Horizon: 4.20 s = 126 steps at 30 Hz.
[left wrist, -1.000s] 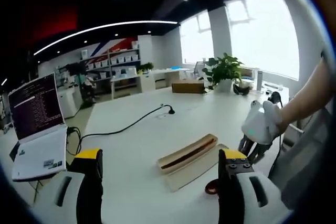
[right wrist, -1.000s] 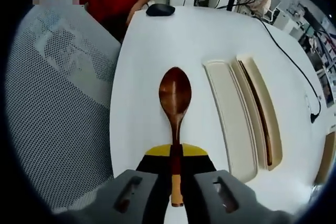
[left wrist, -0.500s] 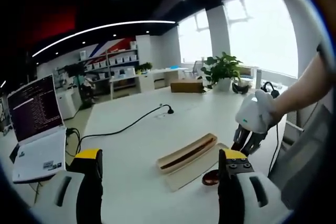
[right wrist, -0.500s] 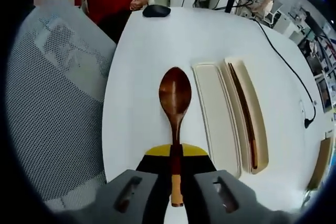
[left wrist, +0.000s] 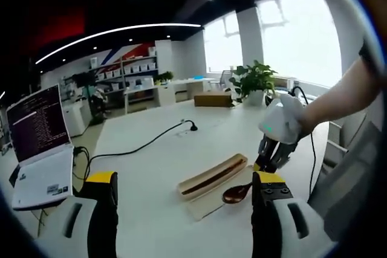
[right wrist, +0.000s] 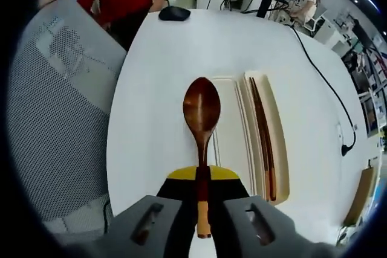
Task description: Arrange the utensils inside the cutlery case until each visible utensil rests in its matching compartment.
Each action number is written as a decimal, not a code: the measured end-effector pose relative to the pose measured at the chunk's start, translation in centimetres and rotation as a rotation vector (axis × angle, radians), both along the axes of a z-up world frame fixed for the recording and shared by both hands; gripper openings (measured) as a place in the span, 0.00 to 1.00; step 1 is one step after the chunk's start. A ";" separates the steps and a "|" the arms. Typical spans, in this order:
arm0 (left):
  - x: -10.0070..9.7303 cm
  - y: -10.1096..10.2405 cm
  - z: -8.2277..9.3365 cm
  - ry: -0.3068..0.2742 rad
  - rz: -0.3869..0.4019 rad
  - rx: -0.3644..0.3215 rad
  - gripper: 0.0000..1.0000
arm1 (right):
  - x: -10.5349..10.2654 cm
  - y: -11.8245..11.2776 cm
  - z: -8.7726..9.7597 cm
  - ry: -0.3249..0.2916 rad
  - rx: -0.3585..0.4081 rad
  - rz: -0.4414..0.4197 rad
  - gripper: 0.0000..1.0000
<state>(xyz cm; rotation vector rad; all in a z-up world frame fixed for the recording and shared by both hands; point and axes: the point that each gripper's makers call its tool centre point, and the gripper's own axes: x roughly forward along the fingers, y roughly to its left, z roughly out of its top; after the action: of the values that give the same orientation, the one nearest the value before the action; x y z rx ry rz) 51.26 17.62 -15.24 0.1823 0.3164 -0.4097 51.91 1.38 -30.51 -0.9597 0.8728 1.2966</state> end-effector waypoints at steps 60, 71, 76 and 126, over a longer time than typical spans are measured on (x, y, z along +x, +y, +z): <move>0.1 0.5 -0.7 0.022 0.003 0.024 0.94 | 9.5 2.8 -1.2 -0.052 -0.064 0.043 0.01; 0.1 0.6 -0.9 0.031 0.005 0.019 0.94 | 10.1 4.1 -2.5 -0.050 -0.077 0.075 0.01; 0.1 0.5 -1.0 0.034 0.004 0.018 0.94 | 10.3 4.3 -3.2 -0.048 -0.084 0.093 0.01; 0.5 0.2 -1.0 0.037 -0.008 0.005 0.96 | 12.1 1.1 0.8 -0.075 0.149 -0.216 0.23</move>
<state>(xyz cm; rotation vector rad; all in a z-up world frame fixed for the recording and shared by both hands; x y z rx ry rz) 51.79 17.84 -16.20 0.1812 0.3534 -0.4208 64.00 2.52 -29.75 -0.7698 0.7876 1.1168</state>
